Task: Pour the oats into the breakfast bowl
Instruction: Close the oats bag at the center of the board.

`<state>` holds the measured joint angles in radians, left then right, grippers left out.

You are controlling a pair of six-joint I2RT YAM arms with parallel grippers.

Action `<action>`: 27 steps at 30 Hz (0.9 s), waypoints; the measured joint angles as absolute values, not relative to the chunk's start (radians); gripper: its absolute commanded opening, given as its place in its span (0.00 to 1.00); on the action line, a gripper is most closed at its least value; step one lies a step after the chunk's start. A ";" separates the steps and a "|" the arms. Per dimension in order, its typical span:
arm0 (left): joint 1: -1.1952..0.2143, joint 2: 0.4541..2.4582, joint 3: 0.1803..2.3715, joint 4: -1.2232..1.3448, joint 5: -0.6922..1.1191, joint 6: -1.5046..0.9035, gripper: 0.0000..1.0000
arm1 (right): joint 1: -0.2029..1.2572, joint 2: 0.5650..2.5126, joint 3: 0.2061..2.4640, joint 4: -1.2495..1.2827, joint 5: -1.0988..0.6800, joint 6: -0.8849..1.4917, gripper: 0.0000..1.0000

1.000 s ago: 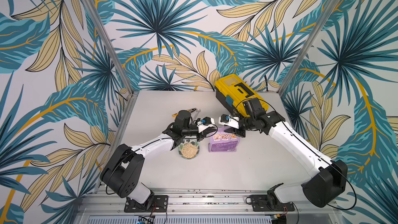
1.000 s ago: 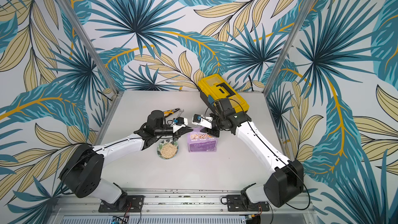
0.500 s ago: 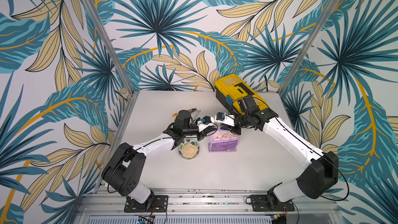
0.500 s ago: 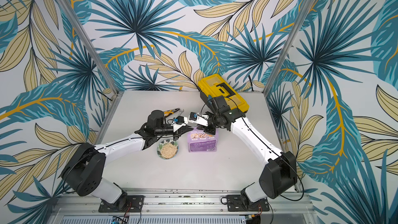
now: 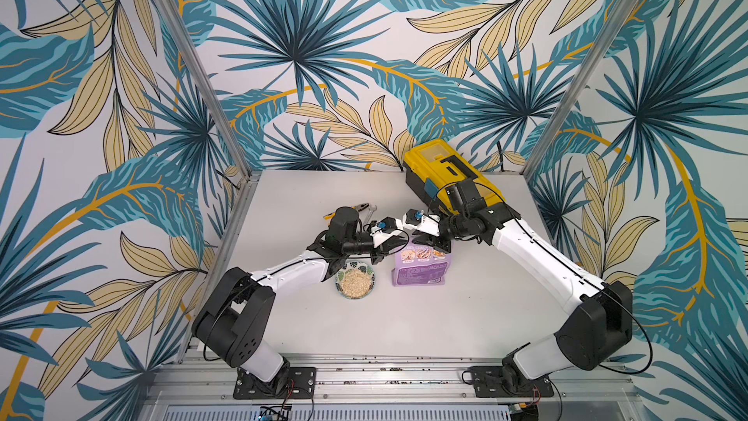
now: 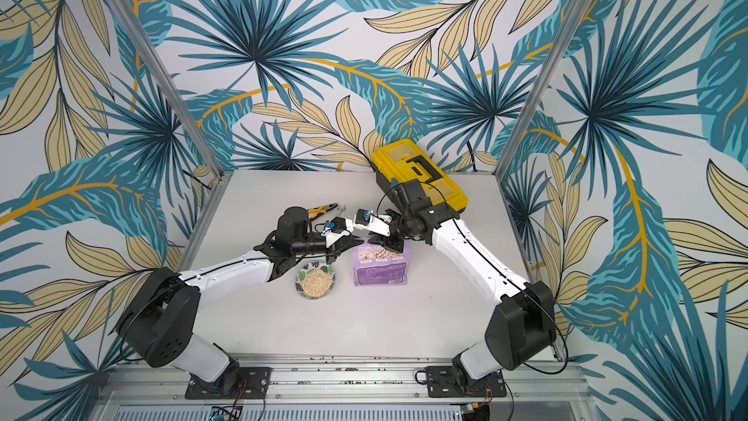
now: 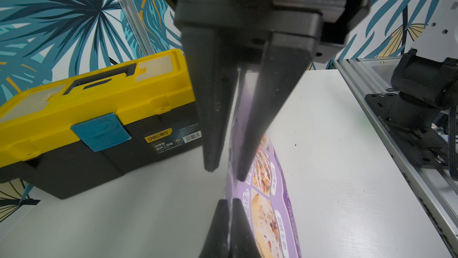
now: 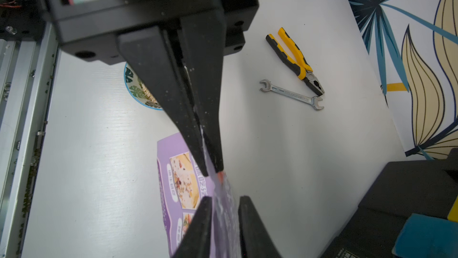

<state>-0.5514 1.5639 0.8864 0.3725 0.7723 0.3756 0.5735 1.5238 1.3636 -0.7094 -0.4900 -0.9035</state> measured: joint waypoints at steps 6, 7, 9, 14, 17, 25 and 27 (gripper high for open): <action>-0.541 1.554 0.859 0.402 0.766 0.375 0.00 | 0.493 1.458 1.332 -0.685 -0.513 -0.894 0.59; -0.539 1.552 0.856 0.404 0.766 0.375 0.00 | 0.478 1.436 1.322 -0.682 -0.517 -0.891 0.61; -0.533 1.552 0.853 0.408 0.765 0.375 0.00 | 0.451 1.391 1.304 -0.678 -0.522 -0.887 0.64; -0.514 1.552 0.852 0.408 0.753 0.375 0.00 | 0.397 1.292 1.271 -0.670 -0.521 -0.863 0.74; -0.499 1.552 0.854 0.407 0.745 0.378 0.00 | 0.387 1.239 1.255 -0.628 -0.502 -0.822 0.80; -0.459 1.552 0.889 0.371 0.727 0.400 0.00 | 0.386 1.079 1.185 -0.501 -0.467 -0.704 0.93; -0.448 1.552 0.889 0.370 0.720 0.400 0.00 | 0.386 1.065 1.182 -0.480 -0.459 -0.680 0.93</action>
<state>-0.4480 1.5517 0.8890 0.3702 0.7204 0.4000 0.3859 1.0645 1.1816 -0.4801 -0.4587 -0.6800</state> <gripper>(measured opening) 0.051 0.928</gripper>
